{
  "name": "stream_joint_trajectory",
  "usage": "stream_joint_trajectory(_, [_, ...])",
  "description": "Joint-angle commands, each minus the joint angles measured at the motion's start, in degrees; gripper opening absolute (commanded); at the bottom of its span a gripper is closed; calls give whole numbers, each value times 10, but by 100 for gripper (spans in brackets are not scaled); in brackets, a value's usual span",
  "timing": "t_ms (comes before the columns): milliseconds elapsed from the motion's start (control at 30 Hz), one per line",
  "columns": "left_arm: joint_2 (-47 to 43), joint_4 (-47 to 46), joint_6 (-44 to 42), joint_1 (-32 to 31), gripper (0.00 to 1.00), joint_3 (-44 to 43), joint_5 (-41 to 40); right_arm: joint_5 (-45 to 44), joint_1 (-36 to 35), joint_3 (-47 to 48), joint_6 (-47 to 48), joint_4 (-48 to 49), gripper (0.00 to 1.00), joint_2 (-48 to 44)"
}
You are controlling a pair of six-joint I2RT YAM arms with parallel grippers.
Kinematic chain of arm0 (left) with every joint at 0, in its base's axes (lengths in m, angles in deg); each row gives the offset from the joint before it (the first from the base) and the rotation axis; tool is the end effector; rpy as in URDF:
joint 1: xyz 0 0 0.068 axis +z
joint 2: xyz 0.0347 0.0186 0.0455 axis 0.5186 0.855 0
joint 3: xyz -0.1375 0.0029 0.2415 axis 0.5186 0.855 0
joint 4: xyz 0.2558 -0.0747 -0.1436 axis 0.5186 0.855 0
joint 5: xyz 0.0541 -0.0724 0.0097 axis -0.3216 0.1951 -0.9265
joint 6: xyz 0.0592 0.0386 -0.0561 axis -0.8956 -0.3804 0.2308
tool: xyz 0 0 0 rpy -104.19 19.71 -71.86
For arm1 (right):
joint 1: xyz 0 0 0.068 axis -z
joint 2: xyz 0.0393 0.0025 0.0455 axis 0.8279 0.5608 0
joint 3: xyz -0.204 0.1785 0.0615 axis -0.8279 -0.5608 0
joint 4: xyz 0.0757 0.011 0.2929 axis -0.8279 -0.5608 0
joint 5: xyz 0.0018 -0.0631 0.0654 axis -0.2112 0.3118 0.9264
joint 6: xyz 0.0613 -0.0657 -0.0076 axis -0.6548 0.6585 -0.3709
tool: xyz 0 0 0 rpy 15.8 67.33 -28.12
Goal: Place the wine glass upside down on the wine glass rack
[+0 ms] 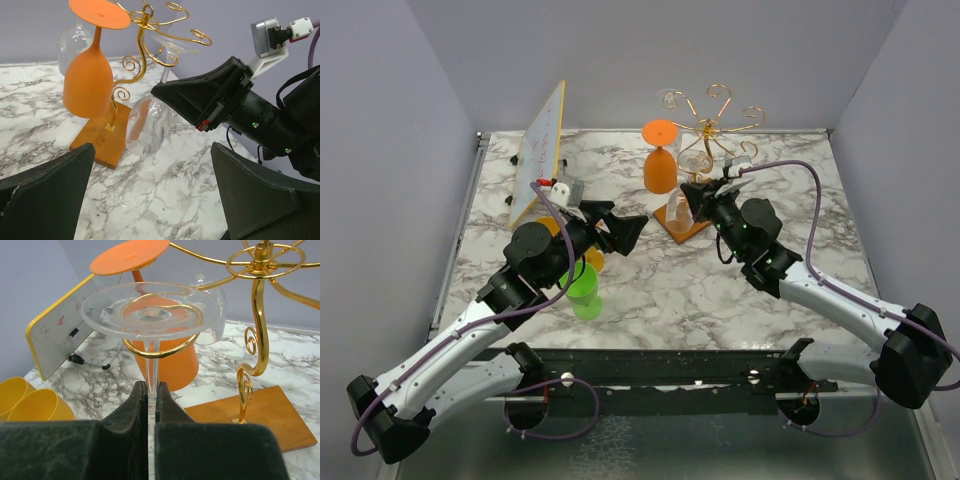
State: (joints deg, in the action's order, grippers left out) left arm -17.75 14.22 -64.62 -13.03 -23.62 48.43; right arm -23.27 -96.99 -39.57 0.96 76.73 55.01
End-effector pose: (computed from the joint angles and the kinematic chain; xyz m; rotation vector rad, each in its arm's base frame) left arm 0.2006 -0.1882 0.3832 0.2333 1.5312 -0.8930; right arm 0.2844 0.2236 0.3184 -0.2277 1.5047 0.5364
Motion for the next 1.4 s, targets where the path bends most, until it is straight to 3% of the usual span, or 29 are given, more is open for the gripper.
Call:
stream_joint_trajectory(0, [1, -5, 2, -1, 99, 2, -5, -32, 2, 2, -5, 37, 1, -15])
stream_joint_trajectory(233, [3, 1, 0, -1, 99, -1, -7, -80, 3, 24, -12, 0, 3, 14])
stream_joint_trajectory(500, [8, 12, -11, -1, 99, -9, -8, -83, 3, 5, -18, 7, 24, 22])
stream_joint_trajectory(633, [8, 43, -30, -1, 99, -26, -50, -77, 3, -9, -22, 12, 40, 9])
stream_joint_trajectory(933, [48, 188, -65, -1, 99, -107, -137, -45, 3, -43, -30, -23, 63, -64])
stream_joint_trajectory(1100, [66, 284, -53, -1, 99, -142, -168, -41, 3, -74, -65, -87, 67, -142])
stream_joint_trajectory(1267, [58, 364, -10, -1, 99, -140, -169, -90, 3, -63, -141, -227, 67, -217])
stream_joint_trajectory(1367, [59, 418, 18, -1, 93, -139, -166, -99, 3, -62, -160, -269, 67, -253])
